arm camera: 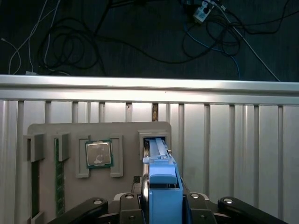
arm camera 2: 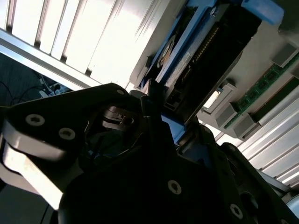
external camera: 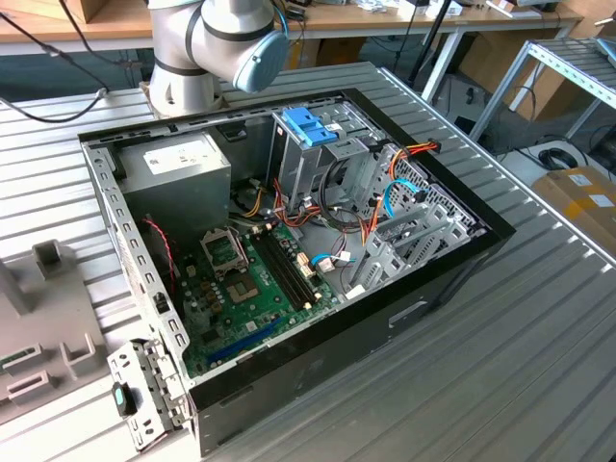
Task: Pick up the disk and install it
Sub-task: 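Pick up the disk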
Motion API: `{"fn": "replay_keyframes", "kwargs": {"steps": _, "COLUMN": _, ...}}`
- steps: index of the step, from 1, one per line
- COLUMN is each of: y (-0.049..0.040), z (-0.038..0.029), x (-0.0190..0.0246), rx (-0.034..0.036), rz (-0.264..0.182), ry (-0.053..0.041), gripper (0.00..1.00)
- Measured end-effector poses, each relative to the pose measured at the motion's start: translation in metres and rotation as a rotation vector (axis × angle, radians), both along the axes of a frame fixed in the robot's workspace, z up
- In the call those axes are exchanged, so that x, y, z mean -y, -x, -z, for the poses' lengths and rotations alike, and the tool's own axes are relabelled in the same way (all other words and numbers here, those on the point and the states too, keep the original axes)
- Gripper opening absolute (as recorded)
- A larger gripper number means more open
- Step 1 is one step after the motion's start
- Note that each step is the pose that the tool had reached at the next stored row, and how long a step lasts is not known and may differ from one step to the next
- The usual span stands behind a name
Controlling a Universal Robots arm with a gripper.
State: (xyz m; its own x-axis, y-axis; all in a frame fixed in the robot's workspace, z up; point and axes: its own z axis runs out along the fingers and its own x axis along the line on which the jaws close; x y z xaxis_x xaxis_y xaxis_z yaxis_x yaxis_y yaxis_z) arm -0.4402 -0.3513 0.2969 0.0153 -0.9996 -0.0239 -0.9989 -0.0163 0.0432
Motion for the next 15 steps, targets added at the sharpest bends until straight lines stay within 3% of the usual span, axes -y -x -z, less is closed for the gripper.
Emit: {"fn": "replay_keyframes", "kwargs": {"steps": 15, "y": 0.0, "z": -0.0065, "x": 0.0, "rx": 0.0, "rz": 0.0, "ry": 0.0, "gripper": 0.37}}
